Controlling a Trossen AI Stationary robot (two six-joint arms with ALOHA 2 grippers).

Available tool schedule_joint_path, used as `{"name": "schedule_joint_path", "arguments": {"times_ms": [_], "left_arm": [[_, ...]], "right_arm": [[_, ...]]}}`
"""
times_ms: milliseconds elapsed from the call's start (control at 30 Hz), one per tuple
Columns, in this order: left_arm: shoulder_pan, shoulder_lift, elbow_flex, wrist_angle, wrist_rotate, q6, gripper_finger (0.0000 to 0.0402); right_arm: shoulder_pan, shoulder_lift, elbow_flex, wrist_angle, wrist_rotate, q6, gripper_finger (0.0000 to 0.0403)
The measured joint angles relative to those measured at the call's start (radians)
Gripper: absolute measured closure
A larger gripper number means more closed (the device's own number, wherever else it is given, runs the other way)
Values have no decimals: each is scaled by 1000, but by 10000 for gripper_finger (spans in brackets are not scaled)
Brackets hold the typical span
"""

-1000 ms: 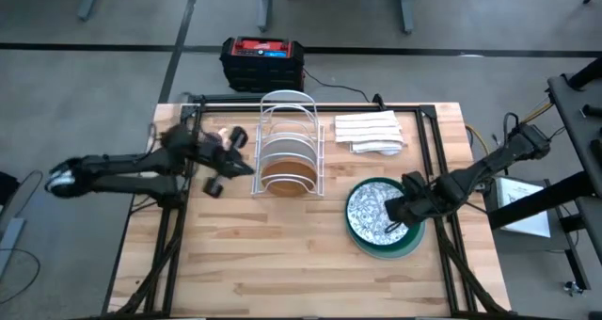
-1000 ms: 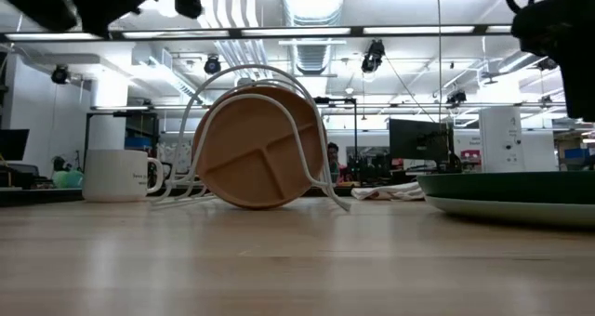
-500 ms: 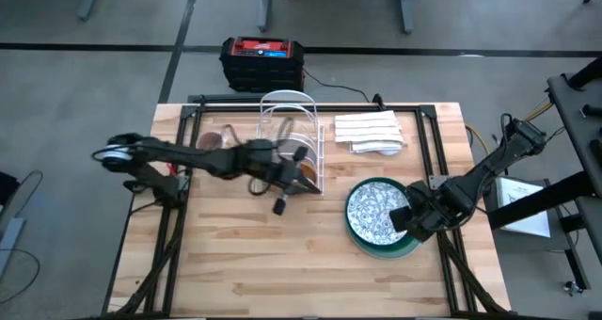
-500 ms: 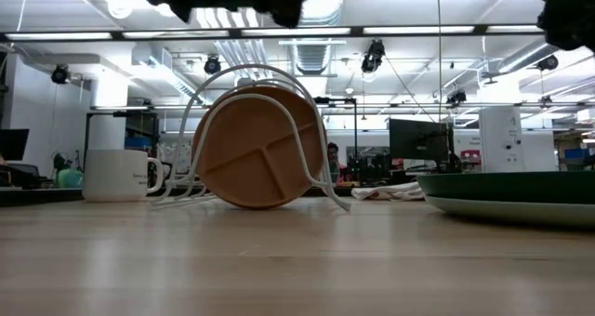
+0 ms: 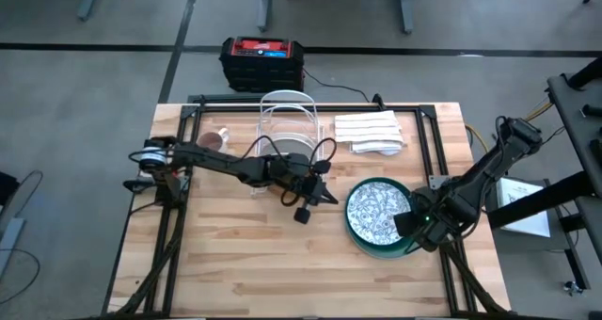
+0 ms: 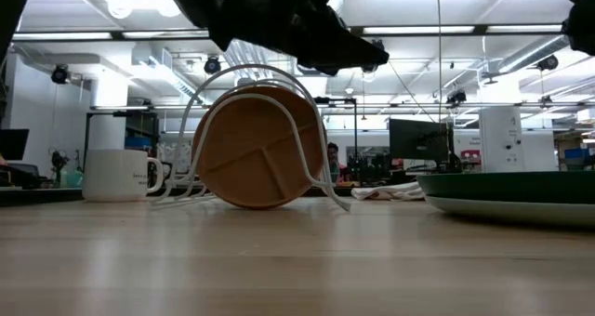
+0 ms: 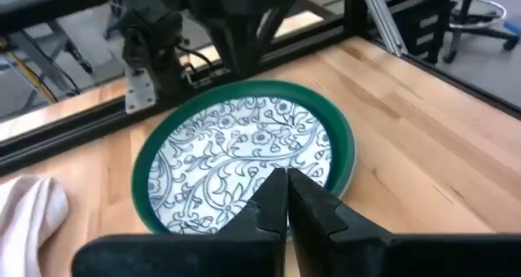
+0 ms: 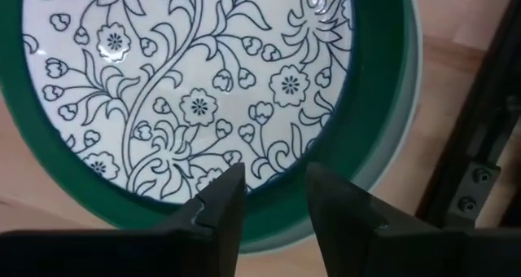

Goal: Sort dishes
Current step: Put the blue patterned plate in the dish rack

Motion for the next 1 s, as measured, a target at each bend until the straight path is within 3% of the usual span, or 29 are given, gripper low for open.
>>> {"name": "schedule_joint_path", "arguments": {"times_ms": [533,833,1000], "left_arm": [[-68,188,197,-128,-24,86,401],[-53,349,397,-363,-28,163,401],[-52,444,529,-510,-109,184,401]], "right_arm": [[25,94,-60,87,-44,103,240],[29,94,-133,139,-8,178,236],[29,94,-206,245,-3,194,235]]}}
